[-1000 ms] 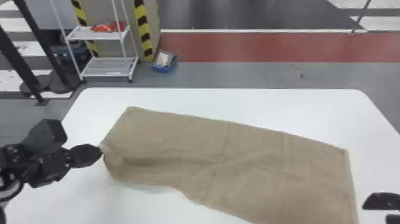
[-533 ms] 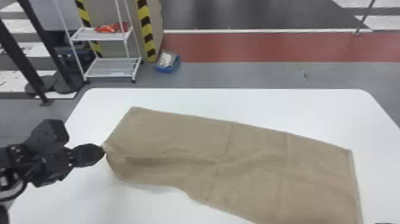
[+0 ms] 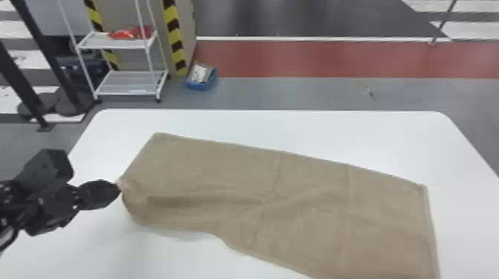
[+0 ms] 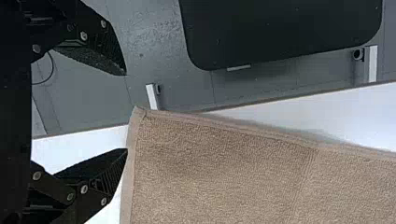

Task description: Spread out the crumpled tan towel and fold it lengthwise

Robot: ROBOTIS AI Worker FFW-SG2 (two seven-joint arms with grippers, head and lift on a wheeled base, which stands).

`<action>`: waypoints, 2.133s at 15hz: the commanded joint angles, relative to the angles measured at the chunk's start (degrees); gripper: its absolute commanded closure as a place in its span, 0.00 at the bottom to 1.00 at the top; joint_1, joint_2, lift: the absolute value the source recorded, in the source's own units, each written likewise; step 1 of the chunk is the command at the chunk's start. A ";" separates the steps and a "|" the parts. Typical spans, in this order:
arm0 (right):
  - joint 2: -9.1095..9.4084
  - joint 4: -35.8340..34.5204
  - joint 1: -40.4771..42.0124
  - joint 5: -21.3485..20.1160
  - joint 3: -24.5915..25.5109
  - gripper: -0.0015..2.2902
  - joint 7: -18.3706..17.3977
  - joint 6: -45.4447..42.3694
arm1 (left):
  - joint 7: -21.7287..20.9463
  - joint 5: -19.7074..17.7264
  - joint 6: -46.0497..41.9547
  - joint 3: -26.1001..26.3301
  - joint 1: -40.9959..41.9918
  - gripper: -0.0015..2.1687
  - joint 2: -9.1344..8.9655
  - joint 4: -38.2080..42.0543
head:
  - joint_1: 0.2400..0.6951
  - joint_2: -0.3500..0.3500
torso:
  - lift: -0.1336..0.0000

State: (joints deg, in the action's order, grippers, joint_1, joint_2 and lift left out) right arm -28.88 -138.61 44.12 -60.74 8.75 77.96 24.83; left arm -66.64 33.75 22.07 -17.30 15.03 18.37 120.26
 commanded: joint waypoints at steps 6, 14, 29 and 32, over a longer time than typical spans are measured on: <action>-0.04 1.15 -1.76 0.18 -1.28 0.26 0.36 1.32 | 0.10 0.08 -0.14 0.07 0.00 0.65 -0.08 -0.29 | 1.00 0.51 | 0.07; -0.04 1.50 -2.46 -0.78 -2.24 0.34 0.36 1.14 | -0.07 -0.09 -0.14 -0.10 0.09 0.65 0.00 -0.29 | 1.00 0.52 | 0.07; 0.05 1.50 -2.72 -2.89 -4.09 0.31 0.36 1.50 | -0.07 -0.53 -1.02 -0.45 0.18 0.65 0.09 -0.73 | 1.00 0.53 | 0.07; 0.05 2.21 -3.16 -4.03 -4.97 0.32 0.36 1.32 | -0.07 -0.62 -1.02 -0.54 0.09 0.65 0.09 -0.73 | 1.00 0.54 | 0.07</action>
State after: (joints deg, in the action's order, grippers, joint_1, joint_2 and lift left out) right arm -28.82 -136.78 41.13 -64.27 4.14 77.96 26.35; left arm -66.71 33.15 21.09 -17.78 15.14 18.47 119.54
